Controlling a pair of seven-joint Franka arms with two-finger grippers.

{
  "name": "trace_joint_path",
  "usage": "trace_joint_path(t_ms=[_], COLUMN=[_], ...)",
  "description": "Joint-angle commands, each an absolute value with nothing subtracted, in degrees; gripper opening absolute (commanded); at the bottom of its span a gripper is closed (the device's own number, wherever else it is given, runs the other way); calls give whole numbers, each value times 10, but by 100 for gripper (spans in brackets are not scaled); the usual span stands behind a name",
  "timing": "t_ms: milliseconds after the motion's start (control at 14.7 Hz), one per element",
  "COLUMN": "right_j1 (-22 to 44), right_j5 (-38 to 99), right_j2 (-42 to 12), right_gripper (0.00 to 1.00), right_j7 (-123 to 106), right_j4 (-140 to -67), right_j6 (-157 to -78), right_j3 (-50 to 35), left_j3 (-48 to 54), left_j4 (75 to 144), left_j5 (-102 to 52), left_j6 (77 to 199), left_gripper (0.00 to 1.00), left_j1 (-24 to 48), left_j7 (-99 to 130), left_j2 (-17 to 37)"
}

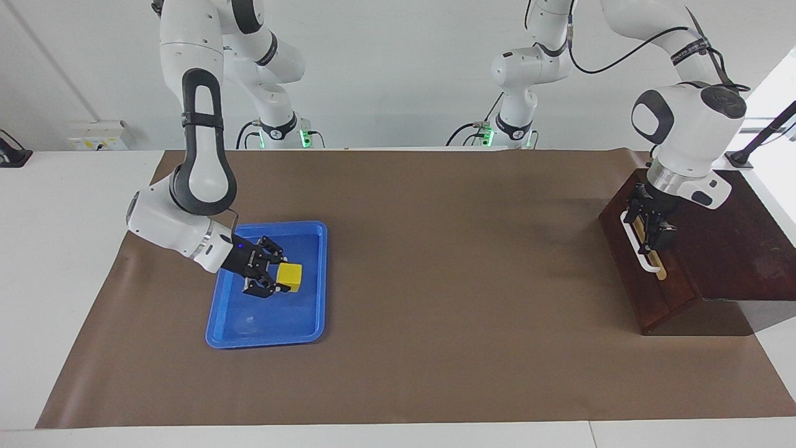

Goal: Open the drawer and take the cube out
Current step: 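Carry the yellow cube over the blue tray with the right gripper, then lower the cube into the tray and open the right gripper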

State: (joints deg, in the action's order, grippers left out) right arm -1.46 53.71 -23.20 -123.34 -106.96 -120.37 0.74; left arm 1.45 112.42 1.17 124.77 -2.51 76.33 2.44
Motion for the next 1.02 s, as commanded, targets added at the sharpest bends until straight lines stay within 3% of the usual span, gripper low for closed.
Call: trace_joint_path(t_ms=[0,340,544,748,952], right_j1=[-39,-64,-65,-75,-86], right_j5=[533,540,540,540,540], right_j2=[-237,-227,-225,-224,-221], right_gripper=[0,0,0,0,0], right_j7=[-1248,-1339,-1365,-1398,-1407], right_j4=[-1084,-1117,-1127,-1139,-1151], right_j6=[-1183,-1145,-1147,-1166,-1168], right_j3=[0,1,4,4,4], left_j3=[8,10,8,9,10], left_j4=[1115,985,977,899,896], left_j5=[23,1,-4,-8,-14], left_j6=[1195,1033,972,877,864], left_gripper=[100,100,100,100,100], left_j1=[-6,11,18,14,18], left_j7=[689,497,331,184,116], left_j2=[-21,5,10,45,44])
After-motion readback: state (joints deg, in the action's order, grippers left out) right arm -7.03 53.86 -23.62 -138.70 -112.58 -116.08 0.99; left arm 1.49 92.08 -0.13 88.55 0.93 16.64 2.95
